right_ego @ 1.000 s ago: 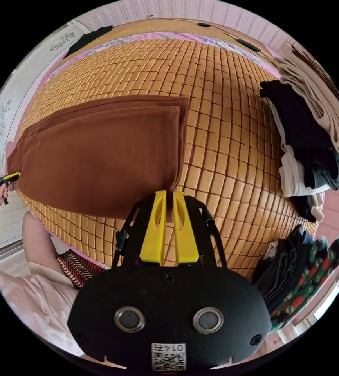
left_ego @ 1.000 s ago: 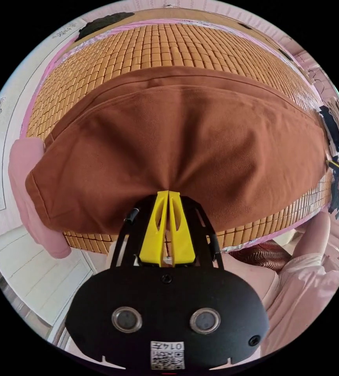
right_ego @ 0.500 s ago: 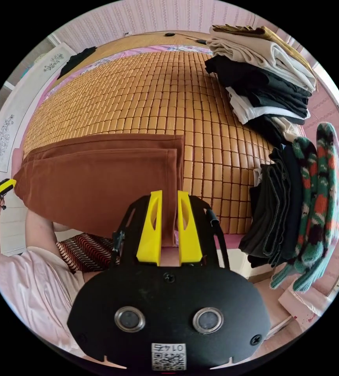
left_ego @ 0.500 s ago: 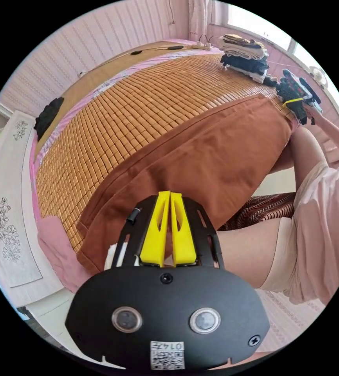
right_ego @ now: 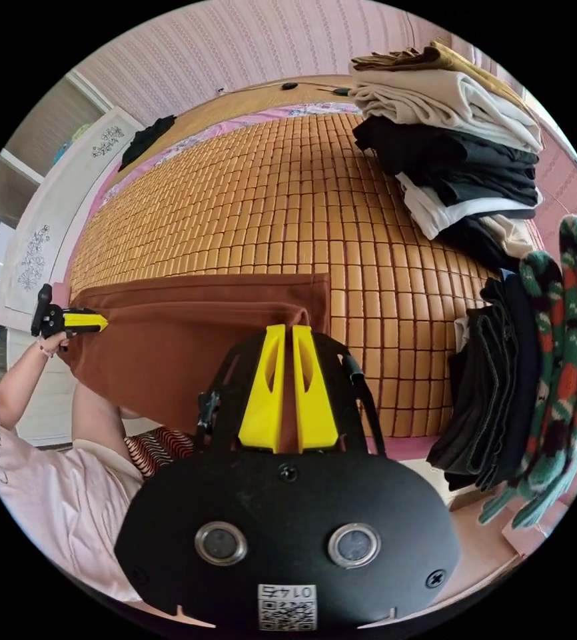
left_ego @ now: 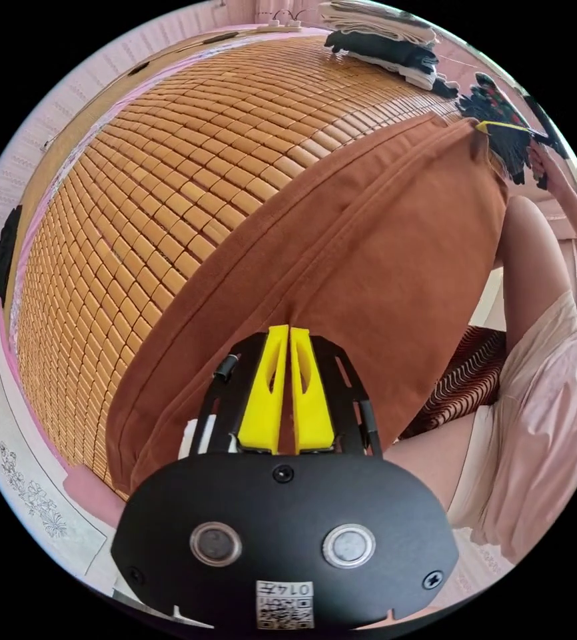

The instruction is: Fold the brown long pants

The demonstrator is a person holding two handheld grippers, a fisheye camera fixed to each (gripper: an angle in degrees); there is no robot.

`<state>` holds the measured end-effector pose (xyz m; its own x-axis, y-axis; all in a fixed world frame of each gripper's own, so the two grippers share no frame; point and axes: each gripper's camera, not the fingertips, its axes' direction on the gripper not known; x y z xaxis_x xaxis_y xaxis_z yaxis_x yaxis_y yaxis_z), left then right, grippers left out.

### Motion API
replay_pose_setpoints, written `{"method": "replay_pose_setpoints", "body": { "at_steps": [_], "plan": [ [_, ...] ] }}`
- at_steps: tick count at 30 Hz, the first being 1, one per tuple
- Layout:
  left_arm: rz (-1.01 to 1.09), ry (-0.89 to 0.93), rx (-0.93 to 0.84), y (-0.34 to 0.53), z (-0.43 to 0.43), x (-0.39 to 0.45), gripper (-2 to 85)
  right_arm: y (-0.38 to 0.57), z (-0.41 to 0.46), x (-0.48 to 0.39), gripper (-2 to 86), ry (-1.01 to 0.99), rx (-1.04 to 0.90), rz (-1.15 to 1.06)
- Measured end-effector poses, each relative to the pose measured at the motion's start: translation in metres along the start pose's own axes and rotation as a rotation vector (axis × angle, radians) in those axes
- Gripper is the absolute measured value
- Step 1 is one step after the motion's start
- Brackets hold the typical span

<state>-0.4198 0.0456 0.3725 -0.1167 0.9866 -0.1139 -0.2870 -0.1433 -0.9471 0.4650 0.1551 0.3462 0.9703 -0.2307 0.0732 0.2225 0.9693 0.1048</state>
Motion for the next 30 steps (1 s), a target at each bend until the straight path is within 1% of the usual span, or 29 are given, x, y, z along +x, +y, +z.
{"method": "replay_pose_setpoints", "body": {
  "at_steps": [4,6,7,9,11,12,13,14,15,16,18,19,20,21,22,23,24,25,27,29,30],
  "plan": [
    [-0.065,-0.033,0.157,0.021,-0.062,0.000,-0.7,-0.003,-0.043,-0.012,0.5,-0.016,0.021,-0.034],
    [-0.083,-0.069,0.187,0.021,-0.071,-0.003,-0.8,-0.021,-0.041,-0.013,0.8,-0.016,0.011,-0.029],
    [-0.095,-0.101,0.189,0.016,-0.066,-0.005,-0.8,-0.037,-0.027,-0.011,1.1,-0.019,-0.019,-0.021],
    [-0.149,-0.101,0.163,0.005,-0.041,-0.013,-0.7,-0.060,0.008,-0.004,1.9,-0.026,-0.068,0.028],
    [-0.206,-0.053,0.086,-0.006,-0.005,-0.020,-0.7,-0.075,0.050,0.003,2.6,-0.015,-0.132,0.098],
    [-0.223,-0.020,0.021,-0.009,0.020,-0.021,-0.8,-0.077,0.070,0.004,3.6,0.038,-0.189,0.138],
    [-0.229,-0.019,0.086,-0.005,0.021,-0.019,-0.8,-0.076,0.072,0.002,5.1,0.055,-0.191,0.173],
    [-0.245,-0.020,0.079,-0.004,0.023,-0.020,-0.8,-0.074,0.068,-0.002,5.0,0.052,-0.173,0.178],
    [-0.260,-0.004,0.070,-0.001,0.025,-0.021,-0.8,-0.066,0.053,-0.013,4.9,0.047,-0.121,0.159],
    [-0.269,0.003,0.069,0.003,0.027,-0.021,-0.7,-0.055,0.039,-0.026,2.8,0.069,-0.081,0.135],
    [-0.262,0.005,0.074,0.009,0.032,-0.019,-0.7,-0.034,0.024,-0.047,0.9,0.121,-0.068,0.109],
    [-0.263,0.011,0.073,0.013,0.035,-0.018,-0.7,-0.019,0.022,-0.061,0.3,0.101,-0.079,0.066],
    [-0.263,0.014,0.073,0.015,0.036,-0.018,-0.7,-0.013,0.026,-0.067,0.1,0.080,-0.100,0.044],
    [-0.264,0.019,0.073,0.019,0.039,-0.017,-0.7,-0.004,0.041,-0.075,-0.2,0.078,-0.190,0.036],
    [-0.265,0.021,0.076,0.025,0.043,-0.016,-0.7,0.004,0.065,-0.081,-0.3,0.130,-0.304,0.028],
    [-0.266,0.021,0.078,0.027,0.044,-0.015,-0.6,0.007,0.076,-0.083,-0.4,0.165,-0.348,0.026],
    [-0.274,0.021,0.085,0.034,0.047,-0.013,-0.6,0.010,0.079,-0.089,-0.4,0.179,-0.290,0.013],
    [-0.295,0.020,0.094,0.041,0.050,-0.011,-0.4,0.006,0.080,-0.094,-0.5,0.180,-0.296,0.010],
    [-0.328,0.037,0.111,0.055,0.051,-0.008,-0.1,-0.005,0.085,-0.105,-0.5,0.186,-0.345,-0.007],
    [-0.367,0.048,0.183,0.081,0.043,-0.005,0.2,-0.015,0.089,-0.117,-0.7,0.206,-0.388,-0.047],
    [-0.400,0.054,0.246,0.107,0.035,-0.003,0.5,-0.021,0.091,-0.124,-0.8,0.214,-0.409,-0.066]
  ]
}}
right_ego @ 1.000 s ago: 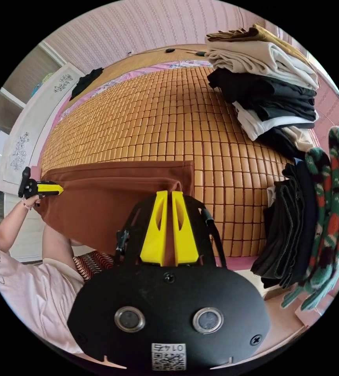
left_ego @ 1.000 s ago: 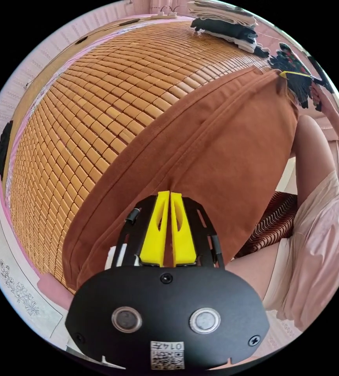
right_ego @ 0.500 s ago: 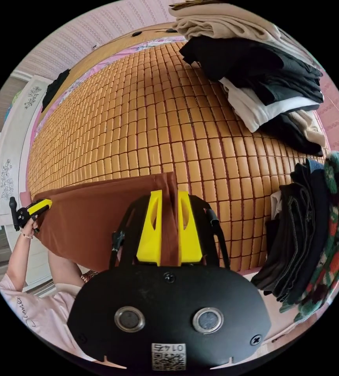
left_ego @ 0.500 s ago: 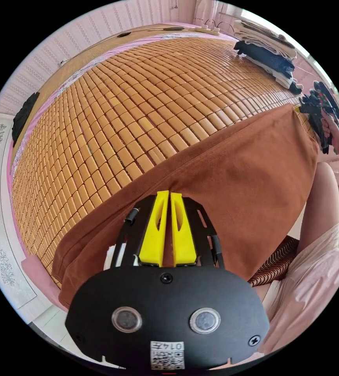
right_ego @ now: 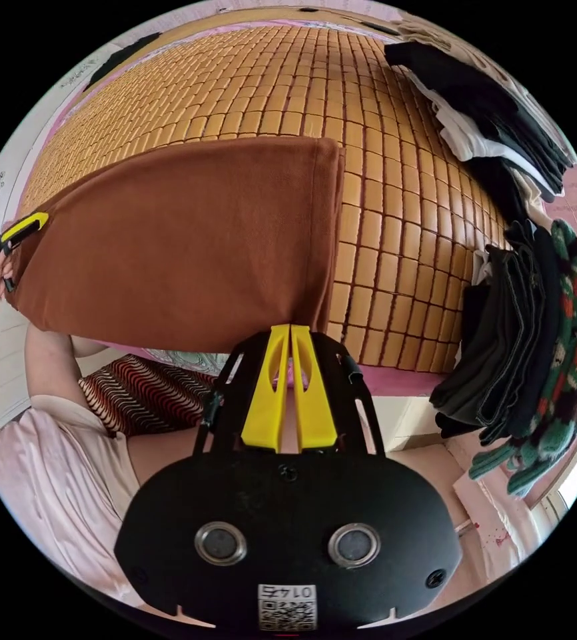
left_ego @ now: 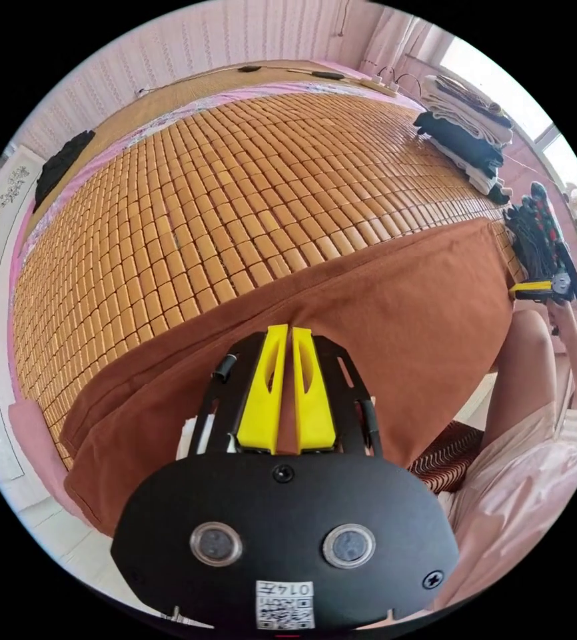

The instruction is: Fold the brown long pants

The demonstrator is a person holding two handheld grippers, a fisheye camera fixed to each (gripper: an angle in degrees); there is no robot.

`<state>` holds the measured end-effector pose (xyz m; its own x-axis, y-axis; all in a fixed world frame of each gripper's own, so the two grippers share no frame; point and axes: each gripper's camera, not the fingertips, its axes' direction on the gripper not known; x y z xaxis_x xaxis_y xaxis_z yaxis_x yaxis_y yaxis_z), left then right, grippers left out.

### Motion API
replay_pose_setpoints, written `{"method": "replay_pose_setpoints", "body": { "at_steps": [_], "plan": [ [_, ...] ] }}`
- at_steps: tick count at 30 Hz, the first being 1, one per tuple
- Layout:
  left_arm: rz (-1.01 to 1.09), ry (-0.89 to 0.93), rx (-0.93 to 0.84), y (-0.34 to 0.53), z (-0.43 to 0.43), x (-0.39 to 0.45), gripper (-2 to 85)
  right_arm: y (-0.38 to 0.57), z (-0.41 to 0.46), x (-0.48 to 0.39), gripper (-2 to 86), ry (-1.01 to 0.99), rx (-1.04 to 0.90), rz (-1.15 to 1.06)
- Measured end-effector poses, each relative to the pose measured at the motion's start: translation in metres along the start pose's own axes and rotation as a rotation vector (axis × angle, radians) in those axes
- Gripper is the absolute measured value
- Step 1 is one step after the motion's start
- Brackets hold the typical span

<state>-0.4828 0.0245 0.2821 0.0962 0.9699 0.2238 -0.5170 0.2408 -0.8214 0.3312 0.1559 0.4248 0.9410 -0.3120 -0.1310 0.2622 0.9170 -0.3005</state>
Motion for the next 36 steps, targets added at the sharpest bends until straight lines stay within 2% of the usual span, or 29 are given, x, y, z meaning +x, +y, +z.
{"method": "replay_pose_setpoints", "body": {
  "at_steps": [3,6,10,14,16,20,22,24,25,29,33,36],
  "plan": [
    [-0.123,-0.003,0.115,0.078,-0.037,-0.033,1.4,-0.012,-0.015,-0.024,-0.9,0.105,-0.038,-0.023],
    [-0.299,-0.058,0.155,0.178,-0.062,-0.084,2.7,-0.028,-0.052,-0.078,-0.9,0.205,0.058,-0.134],
    [-0.534,-0.166,0.123,0.303,-0.083,-0.162,4.1,-0.074,-0.100,-0.203,-0.6,0.122,0.225,-0.428],
    [-0.629,-0.138,0.166,0.352,-0.088,-0.213,5.0,-0.123,-0.120,-0.342,1.5,0.052,0.306,-0.703],
    [-0.642,-0.157,0.184,0.357,-0.082,-0.237,6.8,-0.154,-0.125,-0.429,7.0,0.012,0.331,-0.825],
    [-0.660,-0.105,0.163,0.352,-0.055,-0.266,10.7,-0.198,-0.118,-0.529,9.8,0.002,0.287,-0.904],
    [-0.690,-0.038,0.080,0.353,-0.023,-0.280,11.6,-0.223,-0.098,-0.572,8.9,0.074,0.212,-0.898],
    [-0.685,-0.042,-0.014,0.358,0.002,-0.281,11.1,-0.239,-0.078,-0.591,6.2,0.131,0.127,-0.871],
    [-0.663,-0.031,-0.005,0.363,0.008,-0.278,10.3,-0.245,-0.070,-0.599,4.0,0.143,0.088,-0.875],
    [-0.586,-0.103,0.166,0.385,-0.021,-0.256,8.4,-0.244,-0.088,-0.609,0.4,0.108,0.144,-0.906],
    [-0.396,-0.176,0.392,0.403,-0.078,-0.216,6.1,-0.230,-0.140,-0.601,-0.3,0.021,0.246,-0.966],
    [-0.399,-0.199,0.497,0.396,-0.096,-0.218,5.7,-0.239,-0.170,-0.600,-0.2,-0.014,0.279,-0.930]
  ]
}}
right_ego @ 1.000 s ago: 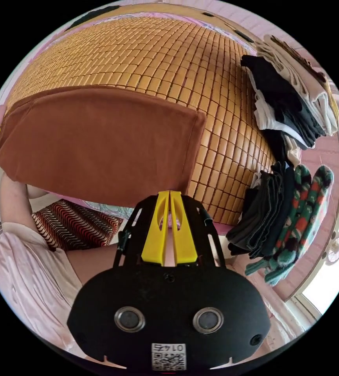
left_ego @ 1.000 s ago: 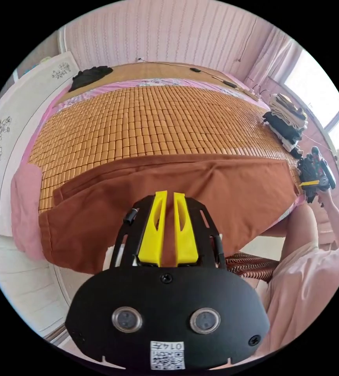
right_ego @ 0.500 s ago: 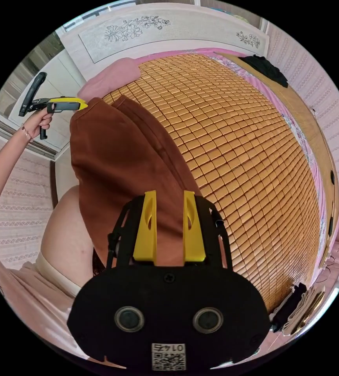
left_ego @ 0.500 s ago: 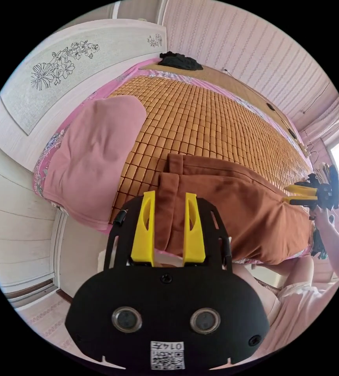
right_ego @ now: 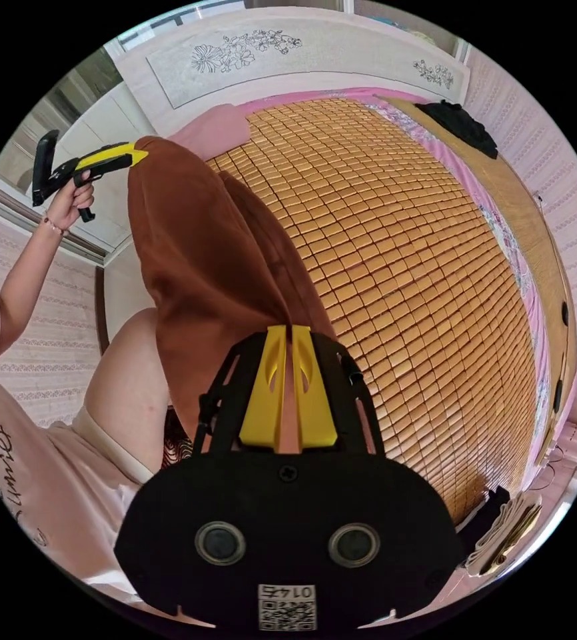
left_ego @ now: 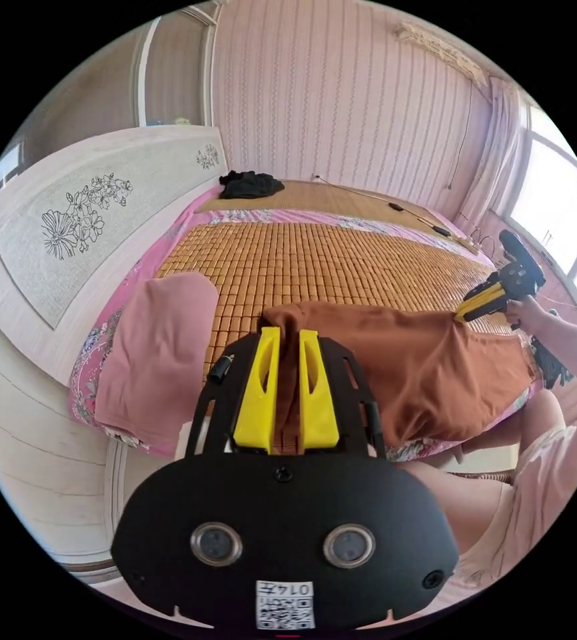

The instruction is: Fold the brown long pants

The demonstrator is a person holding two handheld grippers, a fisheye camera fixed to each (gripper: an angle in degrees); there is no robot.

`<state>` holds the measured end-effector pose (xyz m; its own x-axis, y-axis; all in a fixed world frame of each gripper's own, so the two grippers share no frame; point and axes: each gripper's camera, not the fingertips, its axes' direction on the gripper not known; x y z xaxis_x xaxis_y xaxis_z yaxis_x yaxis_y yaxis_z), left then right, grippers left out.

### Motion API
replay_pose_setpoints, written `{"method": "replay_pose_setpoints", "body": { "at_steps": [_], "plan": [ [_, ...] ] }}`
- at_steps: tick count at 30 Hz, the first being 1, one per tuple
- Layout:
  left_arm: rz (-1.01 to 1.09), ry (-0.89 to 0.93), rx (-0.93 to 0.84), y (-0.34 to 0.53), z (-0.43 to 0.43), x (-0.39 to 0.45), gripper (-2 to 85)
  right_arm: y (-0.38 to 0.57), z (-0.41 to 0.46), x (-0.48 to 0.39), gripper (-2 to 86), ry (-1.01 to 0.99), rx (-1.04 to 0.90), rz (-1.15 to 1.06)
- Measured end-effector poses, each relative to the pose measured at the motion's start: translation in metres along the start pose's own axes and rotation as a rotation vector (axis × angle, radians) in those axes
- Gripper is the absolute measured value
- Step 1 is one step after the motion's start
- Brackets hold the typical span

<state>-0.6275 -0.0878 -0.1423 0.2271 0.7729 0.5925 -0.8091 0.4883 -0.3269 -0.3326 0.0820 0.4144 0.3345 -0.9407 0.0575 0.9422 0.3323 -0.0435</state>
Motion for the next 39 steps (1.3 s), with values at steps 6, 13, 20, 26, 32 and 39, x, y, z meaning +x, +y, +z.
{"method": "replay_pose_setpoints", "body": {
  "at_steps": [6,13,20,26,32,39],
  "plan": [
    [-0.240,-0.094,-0.352,0.006,0.132,-0.025,8.9,-0.049,0.059,0.042,0.3,-0.007,-0.089,0.209],
    [-0.280,-0.084,-0.296,0.013,0.122,-0.026,8.2,-0.065,0.078,0.031,1.1,0.055,-0.142,0.148],
    [-0.341,-0.086,-0.300,0.015,0.118,-0.025,8.6,-0.063,0.081,0.048,-0.6,0.084,-0.143,0.206],
    [-0.163,-0.183,-0.125,0.015,0.033,0.025,7.0,-0.032,0.074,0.039,6.6,0.061,-0.101,0.154],
    [0.042,0.137,-0.234,0.029,0.038,0.155,6.5,-0.039,0.093,0.059,2.7,0.054,-0.195,0.221],
    [0.203,0.386,-0.342,0.031,0.076,0.298,5.6,-0.040,0.081,0.086,3.1,0.009,-0.182,0.245]
  ]
}}
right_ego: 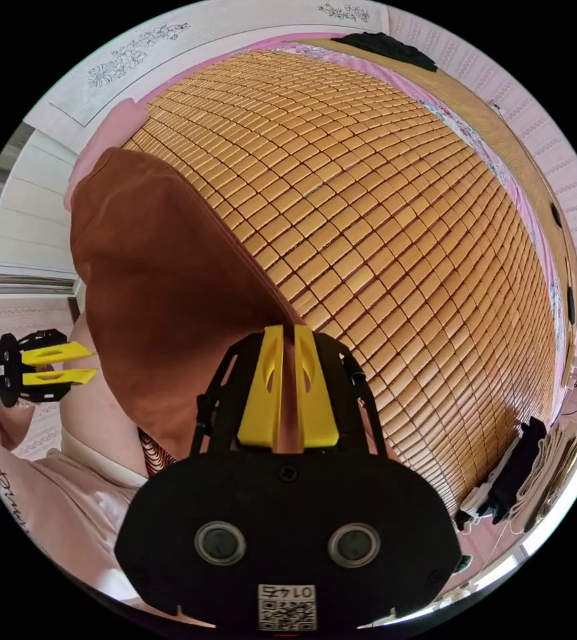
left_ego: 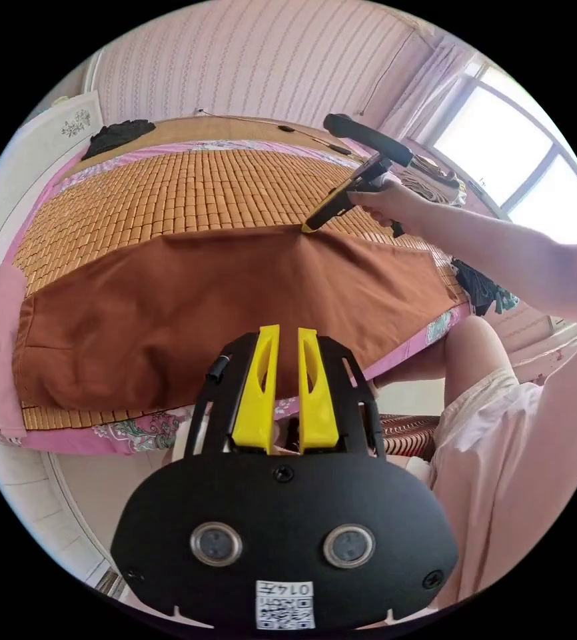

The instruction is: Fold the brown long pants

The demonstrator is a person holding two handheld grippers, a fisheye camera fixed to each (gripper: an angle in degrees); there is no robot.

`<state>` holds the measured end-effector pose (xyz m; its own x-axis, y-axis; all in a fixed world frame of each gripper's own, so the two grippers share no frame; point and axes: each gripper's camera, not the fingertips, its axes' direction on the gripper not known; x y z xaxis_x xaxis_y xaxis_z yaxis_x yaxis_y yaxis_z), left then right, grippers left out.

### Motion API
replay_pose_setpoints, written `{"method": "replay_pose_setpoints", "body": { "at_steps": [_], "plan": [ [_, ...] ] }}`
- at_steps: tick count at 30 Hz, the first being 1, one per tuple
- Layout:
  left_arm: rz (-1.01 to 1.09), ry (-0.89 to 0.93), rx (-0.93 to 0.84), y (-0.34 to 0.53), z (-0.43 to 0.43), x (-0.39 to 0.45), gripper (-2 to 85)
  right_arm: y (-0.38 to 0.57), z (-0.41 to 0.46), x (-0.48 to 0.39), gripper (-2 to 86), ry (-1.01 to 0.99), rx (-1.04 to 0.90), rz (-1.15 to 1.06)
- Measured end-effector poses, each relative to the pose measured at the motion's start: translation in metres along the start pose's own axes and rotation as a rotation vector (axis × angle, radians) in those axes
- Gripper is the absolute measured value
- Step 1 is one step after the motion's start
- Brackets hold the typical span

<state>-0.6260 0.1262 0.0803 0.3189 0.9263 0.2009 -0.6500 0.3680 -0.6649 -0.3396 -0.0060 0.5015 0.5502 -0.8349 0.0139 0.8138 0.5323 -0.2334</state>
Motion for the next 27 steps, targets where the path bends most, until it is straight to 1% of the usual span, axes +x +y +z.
{"method": "replay_pose_setpoints", "body": {
  "at_steps": [2,3,5,6,7,8,11,12,15,16,17,18,19,21,22,24,27],
  "plan": [
    [0.013,0.003,-0.045,-0.015,0.021,0.014,5.7,-0.004,0.018,0.007,4.3,0.020,-0.062,0.014],
    [0.032,-0.019,-0.075,-0.023,0.034,0.022,5.7,-0.002,0.014,0.011,4.1,0.007,-0.033,0.029],
    [0.047,-0.060,-0.149,-0.031,0.053,0.030,5.5,0.006,0.003,0.014,2.2,0.046,0.013,0.055],
    [0.044,-0.071,-0.201,-0.034,0.063,0.033,5.4,0.014,-0.005,0.012,0.8,0.096,0.053,0.049],
    [0.043,-0.069,-0.167,-0.037,0.059,0.036,5.3,0.021,-0.010,0.008,0.0,0.128,0.063,0.031],
    [0.039,-0.067,-0.170,-0.039,0.058,0.037,5.2,0.023,-0.012,0.006,-0.1,0.128,0.064,0.017],
    [0.064,-0.078,-0.177,-0.051,0.045,0.054,4.9,0.029,-0.015,-0.015,-0.7,0.049,0.071,-0.098],
    [0.091,-0.071,-0.171,-0.055,0.039,0.065,4.5,0.027,-0.009,-0.025,-0.7,0.054,0.047,-0.137],
    [0.153,-0.031,-0.199,-0.062,0.043,0.091,2.8,0.016,0.020,-0.036,-0.6,0.183,-0.056,-0.179],
    [0.169,-0.062,-0.226,-0.063,0.054,0.099,1.6,0.014,0.033,-0.035,-0.5,0.212,-0.096,-0.178],
    [0.175,-0.088,-0.219,-0.063,0.057,0.103,1.3,0.016,0.033,-0.035,-0.5,0.223,-0.084,-0.188],
    [0.183,-0.099,-0.170,-0.064,0.055,0.108,0.6,0.017,0.036,-0.034,-0.5,0.238,-0.127,-0.216],
    [0.163,-0.092,-0.176,-0.069,0.053,0.111,0.1,0.018,0.036,-0.029,-0.6,0.225,-0.164,-0.231],
    [0.168,-0.061,-0.182,-0.078,0.044,0.120,-0.3,0.019,0.032,-0.018,-0.7,0.176,-0.225,-0.237],
    [0.185,-0.051,-0.150,-0.085,0.037,0.129,-0.5,0.025,0.026,-0.012,-0.7,0.152,-0.214,-0.233],
    [0.213,-0.029,-0.136,-0.095,0.035,0.146,-0.6,0.034,0.033,0.001,-0.7,0.173,-0.193,-0.196],
    [0.252,-0.062,-0.213,-0.106,0.058,0.168,-0.7,0.050,0.046,0.022,-0.8,0.118,-0.190,-0.135]
  ]
}}
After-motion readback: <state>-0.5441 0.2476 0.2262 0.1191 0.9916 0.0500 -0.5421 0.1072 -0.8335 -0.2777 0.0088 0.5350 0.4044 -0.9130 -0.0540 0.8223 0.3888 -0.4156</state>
